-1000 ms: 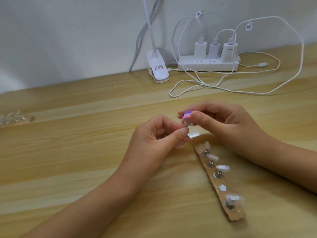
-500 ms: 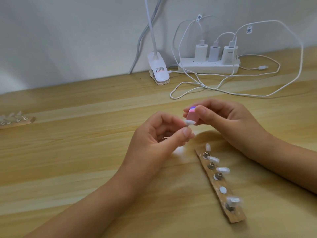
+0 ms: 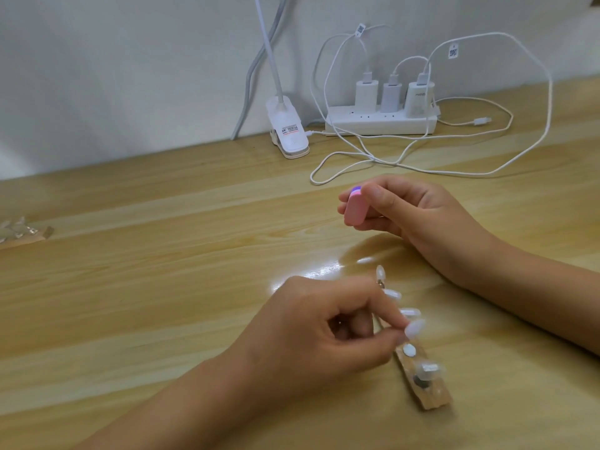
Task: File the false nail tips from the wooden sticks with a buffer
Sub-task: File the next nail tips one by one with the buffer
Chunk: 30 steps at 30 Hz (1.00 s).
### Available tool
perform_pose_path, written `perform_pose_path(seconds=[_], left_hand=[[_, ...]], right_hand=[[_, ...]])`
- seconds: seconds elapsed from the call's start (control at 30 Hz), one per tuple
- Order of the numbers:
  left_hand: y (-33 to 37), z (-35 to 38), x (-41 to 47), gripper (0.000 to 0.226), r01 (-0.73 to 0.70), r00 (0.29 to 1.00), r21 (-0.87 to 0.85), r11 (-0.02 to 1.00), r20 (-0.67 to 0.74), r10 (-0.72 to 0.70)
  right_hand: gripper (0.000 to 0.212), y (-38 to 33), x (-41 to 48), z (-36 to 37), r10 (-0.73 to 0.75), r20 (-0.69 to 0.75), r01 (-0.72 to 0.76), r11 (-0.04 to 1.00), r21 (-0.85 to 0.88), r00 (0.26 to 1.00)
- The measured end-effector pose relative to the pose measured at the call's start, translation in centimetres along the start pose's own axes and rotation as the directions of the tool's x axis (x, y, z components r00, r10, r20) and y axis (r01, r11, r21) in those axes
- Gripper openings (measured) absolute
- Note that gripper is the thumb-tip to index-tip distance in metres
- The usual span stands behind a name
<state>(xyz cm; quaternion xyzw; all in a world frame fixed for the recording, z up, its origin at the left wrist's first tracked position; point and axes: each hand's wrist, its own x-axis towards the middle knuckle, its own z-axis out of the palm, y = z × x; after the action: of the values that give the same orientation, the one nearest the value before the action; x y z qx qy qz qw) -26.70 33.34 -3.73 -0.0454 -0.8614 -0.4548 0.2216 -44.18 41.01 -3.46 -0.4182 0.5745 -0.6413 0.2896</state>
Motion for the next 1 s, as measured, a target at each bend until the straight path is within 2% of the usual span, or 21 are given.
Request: perform_pose_path(seconds=[0.13,0.27,0.33,0.4,0.53,0.8,1.0], left_hand=[[-0.2,0.5,-0.1,0.010,0.002,0.996,0.075,0.997,0.094,-0.009],[-0.4,0.4,-0.1,0.010,0.013,0.997,0.193,0.981,0.078,-0.028],[-0.7,-0.1,-0.2,0.008,0.023,0.997,0.195,0.980,0.071,-0.037],[-0.5,-0.6,-0.2,0.006,-0.013,0.993,0.176,0.984,0.120,-0.008],[0.0,-0.3,-0.3,0.005,-0.125,0.977,0.286,0.950,0.200,0.069],[0.7,0.9,-0.5,0.025,-0.157,0.983,0.434,0.887,0.152,0.099],[0.3,1.2,-0.8,0.019,-0.153,0.988,0.497,0.854,0.064,0.140]], right_hand=[[0.034,0.0,0.1,0.0,0.003,-0.011,-0.002,1.000,0.019,1.000],[0.021,0.1,0.2,-0.1,-0.020,-0.038,0.022,0.999,0.044,0.999],[0.013,0.2,0.3,-0.2,-0.036,-0.036,0.038,0.997,0.062,0.999],[0.009,0.2,0.5,-0.4,-0.039,-0.020,0.041,0.993,0.110,0.999],[0.012,0.5,0.8,-0.8,-0.003,0.022,-0.003,0.973,0.231,1.000],[0.031,0.7,1.5,-1.7,0.072,0.071,-0.096,0.891,0.445,0.995],[0.024,0.2,1.6,-1.8,0.151,0.090,-0.175,0.805,0.567,0.984]])
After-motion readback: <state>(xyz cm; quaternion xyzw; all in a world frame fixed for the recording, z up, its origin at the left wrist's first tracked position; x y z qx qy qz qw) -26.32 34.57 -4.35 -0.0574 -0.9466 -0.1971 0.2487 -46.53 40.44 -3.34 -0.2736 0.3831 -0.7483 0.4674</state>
